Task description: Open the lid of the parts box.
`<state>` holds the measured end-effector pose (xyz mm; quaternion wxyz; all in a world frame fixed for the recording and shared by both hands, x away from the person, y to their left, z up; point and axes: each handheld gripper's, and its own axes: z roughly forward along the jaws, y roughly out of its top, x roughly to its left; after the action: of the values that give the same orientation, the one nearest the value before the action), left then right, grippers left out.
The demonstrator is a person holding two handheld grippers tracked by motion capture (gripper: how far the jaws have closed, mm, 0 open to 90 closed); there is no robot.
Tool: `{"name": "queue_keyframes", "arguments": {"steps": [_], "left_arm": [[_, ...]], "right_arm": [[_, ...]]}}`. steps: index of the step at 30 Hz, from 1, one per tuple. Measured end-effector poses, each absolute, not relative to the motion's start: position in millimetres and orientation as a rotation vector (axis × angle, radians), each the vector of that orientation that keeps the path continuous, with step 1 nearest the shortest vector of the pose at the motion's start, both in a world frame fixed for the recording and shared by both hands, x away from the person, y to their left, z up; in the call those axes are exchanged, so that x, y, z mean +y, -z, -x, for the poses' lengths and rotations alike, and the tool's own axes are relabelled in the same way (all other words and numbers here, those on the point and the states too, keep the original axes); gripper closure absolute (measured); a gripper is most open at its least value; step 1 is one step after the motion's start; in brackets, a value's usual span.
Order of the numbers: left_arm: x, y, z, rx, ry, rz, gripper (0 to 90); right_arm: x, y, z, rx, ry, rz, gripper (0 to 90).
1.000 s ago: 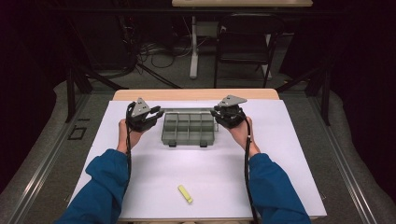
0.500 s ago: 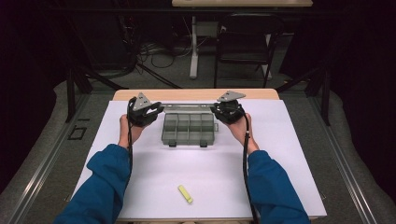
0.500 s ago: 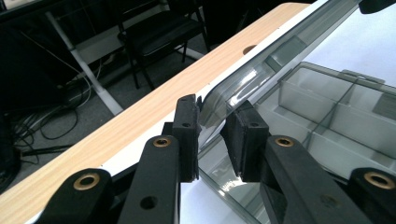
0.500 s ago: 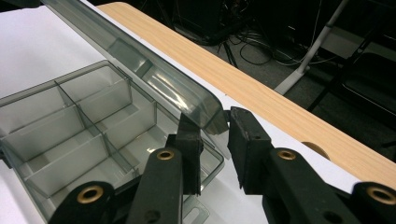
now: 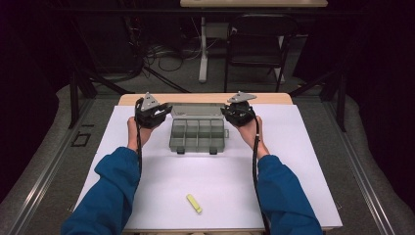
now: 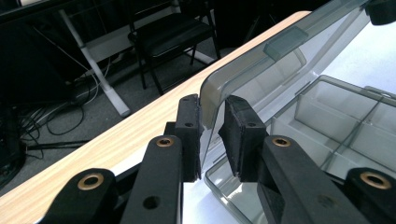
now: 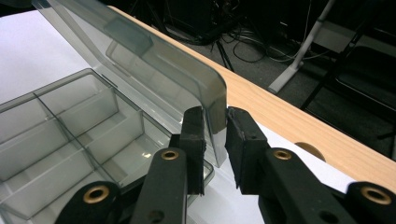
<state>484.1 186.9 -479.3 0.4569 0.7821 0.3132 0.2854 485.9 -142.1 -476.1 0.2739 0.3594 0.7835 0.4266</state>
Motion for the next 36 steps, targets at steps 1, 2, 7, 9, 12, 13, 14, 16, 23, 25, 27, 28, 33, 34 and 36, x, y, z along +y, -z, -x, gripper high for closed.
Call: {"name": "queue_keyframes", "arguments": {"steps": [1, 2, 7, 9, 12, 13, 14, 16, 23, 25, 27, 28, 33, 34, 36], "left_arm": [[187, 479, -485, 0.775, -0.704, -1.929, 76.0], [187, 479, -486, 0.776, -0.707, -1.931, 76.1], [186, 480, -489, 0.785, -0.713, -1.925, 76.4], [185, 481, -491, 0.788, -0.72, -1.923, 76.5], [184, 482, -493, 0.802, -0.724, -1.925, 76.8], [184, 484, -494, 0.807, -0.726, -1.93, 76.9], [183, 486, -495, 0.815, -0.725, -1.932, 76.9], [183, 489, -497, 0.824, -0.725, -1.927, 77.7], [181, 496, -501, 0.853, -0.732, -1.921, 80.5], [181, 498, -503, 0.86, -0.728, -1.911, 80.5], [181, 500, -504, 0.865, -0.726, -1.914, 80.9], [181, 501, -504, 0.867, -0.726, -1.917, 81.2], [180, 506, -507, 0.884, -0.725, -1.919, 81.9], [180, 507, -508, 0.886, -0.725, -1.919, 82.1], [179, 508, -509, 0.89, -0.725, -1.911, 82.4]], "right_arm": [[-142, 477, -487, 2.105, -1.148, -0.975, 77.8], [-142, 477, -488, 2.103, -1.145, -0.979, 78.8], [-141, 479, -492, 2.09, -1.136, -0.999, 80.2], [-140, 479, -493, 2.084, -1.132, -1.007, 80.5], [-139, 480, -495, 2.08, -1.119, -1.021, 80.9], [-139, 480, -495, 2.077, -1.118, -1.022, 81.0], [-139, 481, -496, 2.076, -1.115, -1.028, 81.1], [-138, 481, -497, 2.072, -1.116, -1.034, 81.2], [-137, 486, -501, 2.061, -1.108, -1.064, 82.2], [-137, 487, -502, 2.06, -1.106, -1.074, 82.2], [-137, 489, -503, 2.058, -1.105, -1.08, 82.4], [-136, 490, -504, 2.058, -1.101, -1.083, 82.4], [-136, 493, -506, 2.054, -1.095, -1.103, 82.8], [-136, 494, -507, 2.051, -1.095, -1.106, 82.8], [-135, 495, -508, 2.048, -1.097, -1.119, 83.0]]}}
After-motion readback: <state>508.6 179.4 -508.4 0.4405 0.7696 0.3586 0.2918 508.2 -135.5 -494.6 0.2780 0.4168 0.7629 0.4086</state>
